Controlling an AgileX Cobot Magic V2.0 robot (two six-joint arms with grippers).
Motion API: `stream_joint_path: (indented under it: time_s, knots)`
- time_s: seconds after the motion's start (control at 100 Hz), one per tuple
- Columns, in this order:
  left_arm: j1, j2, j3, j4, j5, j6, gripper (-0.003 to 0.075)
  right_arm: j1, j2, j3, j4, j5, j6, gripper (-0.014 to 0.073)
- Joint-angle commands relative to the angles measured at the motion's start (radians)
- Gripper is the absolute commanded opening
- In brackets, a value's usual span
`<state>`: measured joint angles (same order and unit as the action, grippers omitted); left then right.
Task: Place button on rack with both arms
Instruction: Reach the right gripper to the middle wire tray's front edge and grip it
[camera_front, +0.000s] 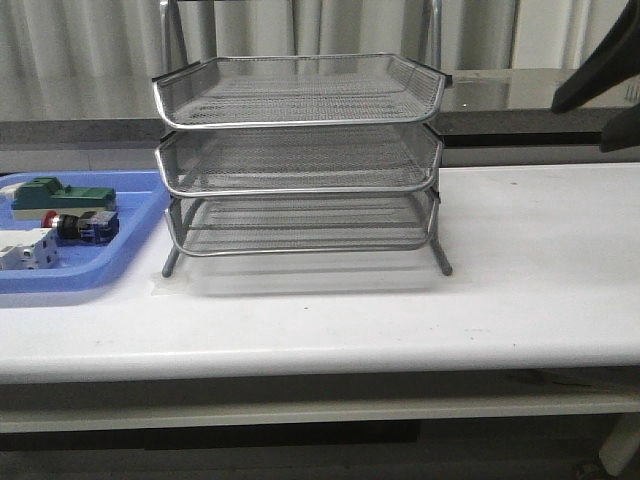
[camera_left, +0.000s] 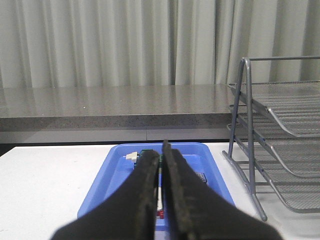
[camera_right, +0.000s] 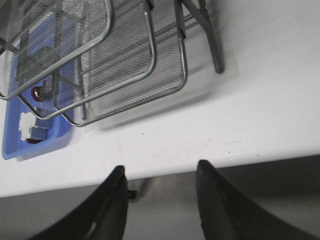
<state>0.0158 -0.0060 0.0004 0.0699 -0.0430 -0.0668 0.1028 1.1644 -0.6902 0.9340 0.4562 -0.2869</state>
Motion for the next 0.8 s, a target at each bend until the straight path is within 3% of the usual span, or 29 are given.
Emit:
stream_joint_path:
  time_s: [0.0, 0.29, 0.41, 0.79]
  knots:
    - [0.004, -0.032, 0.047, -0.002, -0.078, -0.009, 0.0004, -0.004, 0.017, -0.038, 0.175, -0.042, -0.141, 0.0350]
    - [0.004, -0.032, 0.047, -0.002, -0.078, -0.009, 0.0004, -0.004, 0.200, -0.038, 0.808, 0.043, -0.720, 0.0350]
    - [0.004, -0.032, 0.047, -0.002, -0.078, -0.009, 0.0004, -0.004, 0.284, -0.039, 0.994, 0.115, -0.906, 0.0350]
    - [0.004, -0.032, 0.047, -0.002, -0.078, -0.009, 0.0004, -0.002, 0.528, -0.191, 0.993, 0.263, -0.916, 0.0350]
